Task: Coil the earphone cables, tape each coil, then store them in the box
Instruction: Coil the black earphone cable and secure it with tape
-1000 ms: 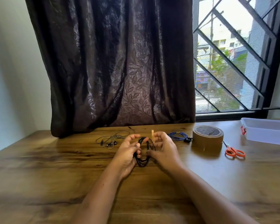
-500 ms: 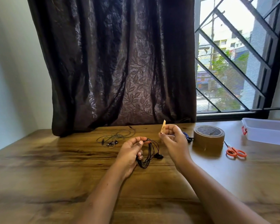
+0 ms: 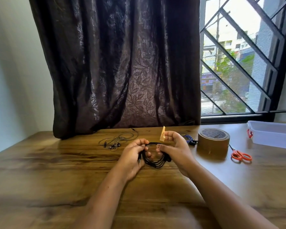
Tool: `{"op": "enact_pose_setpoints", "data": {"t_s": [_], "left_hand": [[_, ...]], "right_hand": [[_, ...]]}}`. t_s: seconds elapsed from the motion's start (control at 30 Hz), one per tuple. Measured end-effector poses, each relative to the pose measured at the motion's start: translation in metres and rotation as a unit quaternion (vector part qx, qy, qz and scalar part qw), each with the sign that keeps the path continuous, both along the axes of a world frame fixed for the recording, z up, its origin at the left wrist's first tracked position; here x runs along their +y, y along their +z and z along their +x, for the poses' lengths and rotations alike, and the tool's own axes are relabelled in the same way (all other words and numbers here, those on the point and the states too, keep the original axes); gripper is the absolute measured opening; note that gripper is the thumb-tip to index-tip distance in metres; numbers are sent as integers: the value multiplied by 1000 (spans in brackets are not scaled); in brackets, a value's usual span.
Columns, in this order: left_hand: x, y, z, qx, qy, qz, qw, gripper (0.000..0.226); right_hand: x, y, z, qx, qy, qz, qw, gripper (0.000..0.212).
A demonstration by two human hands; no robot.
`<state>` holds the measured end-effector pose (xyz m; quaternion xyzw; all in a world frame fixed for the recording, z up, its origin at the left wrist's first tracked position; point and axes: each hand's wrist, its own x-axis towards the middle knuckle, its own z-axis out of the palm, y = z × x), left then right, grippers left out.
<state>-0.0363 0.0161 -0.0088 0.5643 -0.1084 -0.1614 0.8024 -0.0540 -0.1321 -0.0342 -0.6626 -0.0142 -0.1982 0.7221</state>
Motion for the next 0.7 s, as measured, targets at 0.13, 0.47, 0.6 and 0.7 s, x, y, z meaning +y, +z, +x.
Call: {"op": "enact_pose_setpoints", "data": {"t_s": [0.13, 0.47, 0.6, 0.7], "left_hand": [[6, -2, 3, 17, -10, 3, 1000, 26], [3, -4, -4, -56, -33, 170, 983, 18], [1, -7, -2, -17, -13, 123, 992, 19], [0, -6, -2, 0, 6, 89, 996, 22]], "right_hand": [[-1, 3, -1, 0, 35, 54, 998, 38], [-2, 0, 0, 14, 30, 49, 998, 37], [2, 3, -5, 16, 34, 15, 999, 41], [3, 7, -8, 9, 52, -29, 998, 40]]}}
